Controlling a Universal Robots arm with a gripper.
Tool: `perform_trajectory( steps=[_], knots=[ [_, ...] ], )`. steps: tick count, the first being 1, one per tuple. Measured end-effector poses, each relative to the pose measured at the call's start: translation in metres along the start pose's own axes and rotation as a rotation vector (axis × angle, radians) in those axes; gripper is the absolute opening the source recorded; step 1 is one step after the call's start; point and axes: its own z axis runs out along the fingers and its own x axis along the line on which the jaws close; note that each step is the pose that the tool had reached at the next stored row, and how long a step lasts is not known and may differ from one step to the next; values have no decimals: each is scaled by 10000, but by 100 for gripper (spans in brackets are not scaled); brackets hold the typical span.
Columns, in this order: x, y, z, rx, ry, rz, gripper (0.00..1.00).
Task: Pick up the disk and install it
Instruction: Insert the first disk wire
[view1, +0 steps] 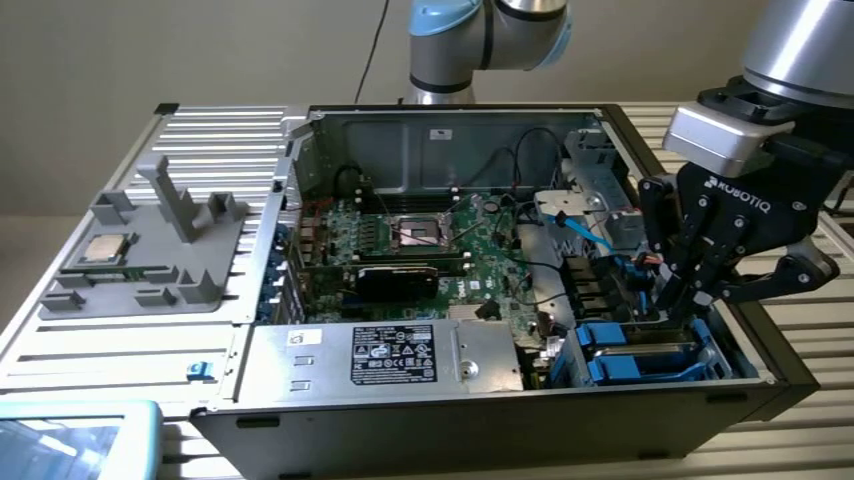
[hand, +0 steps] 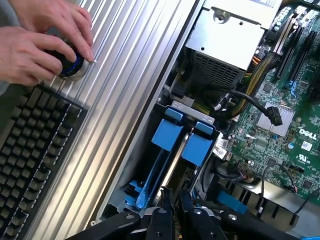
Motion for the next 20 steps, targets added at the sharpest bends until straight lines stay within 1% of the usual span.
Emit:
perform_trajectory(
  steps=[9, 16, 17, 20],
  knots=[
    [-3, -2, 17, -137, -128, 1122, 16],
    [-5, -12, 16, -192, -175, 1557, 16],
    [-4, -17, 15, -197, -177, 1592, 16],
    [2, -36, 12, -219, -159, 1679, 16]
  ],
)
